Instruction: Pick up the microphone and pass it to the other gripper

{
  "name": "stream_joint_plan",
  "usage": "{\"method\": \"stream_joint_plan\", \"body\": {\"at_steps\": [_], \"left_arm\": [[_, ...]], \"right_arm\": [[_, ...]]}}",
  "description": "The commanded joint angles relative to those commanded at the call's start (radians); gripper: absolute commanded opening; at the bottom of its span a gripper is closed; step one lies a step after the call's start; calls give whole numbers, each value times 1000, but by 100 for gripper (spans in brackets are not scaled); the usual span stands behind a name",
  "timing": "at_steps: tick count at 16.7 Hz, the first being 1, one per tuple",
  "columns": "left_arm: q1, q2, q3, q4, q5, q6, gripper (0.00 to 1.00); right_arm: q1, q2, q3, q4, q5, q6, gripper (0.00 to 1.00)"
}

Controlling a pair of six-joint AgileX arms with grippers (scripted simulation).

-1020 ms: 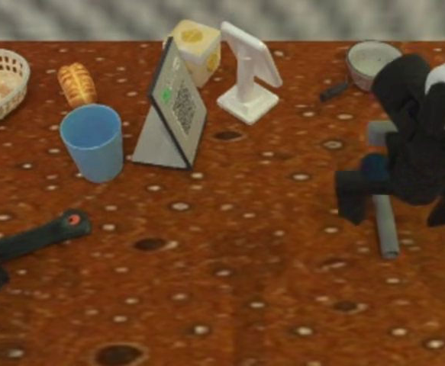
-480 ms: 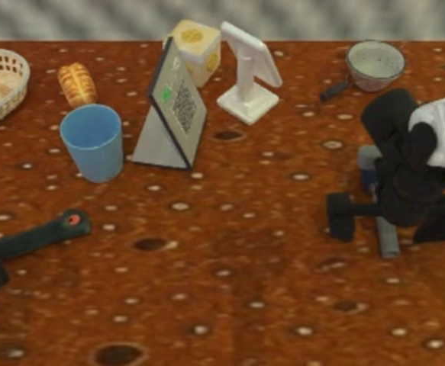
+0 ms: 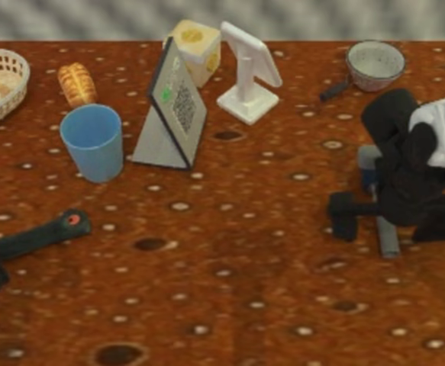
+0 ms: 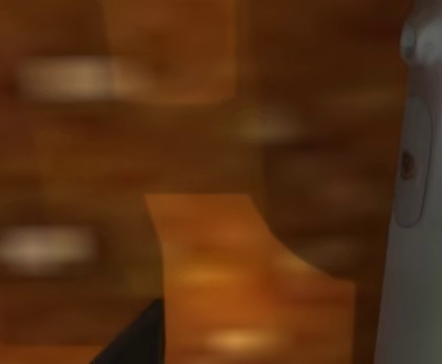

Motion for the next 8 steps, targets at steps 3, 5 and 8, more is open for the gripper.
{"method": "stream_joint_plan", "body": {"at_steps": [3, 5, 8], "left_arm": [[0, 0, 0, 0, 0, 0, 100], [0, 0, 0, 0, 0, 0, 100], [0, 0, 0, 0, 0, 0, 100]], "right_arm": [[0, 0, 0, 0, 0, 0, 25], [0, 0, 0, 0, 0, 0, 10], [0, 0, 0, 0, 0, 0, 0]]}}
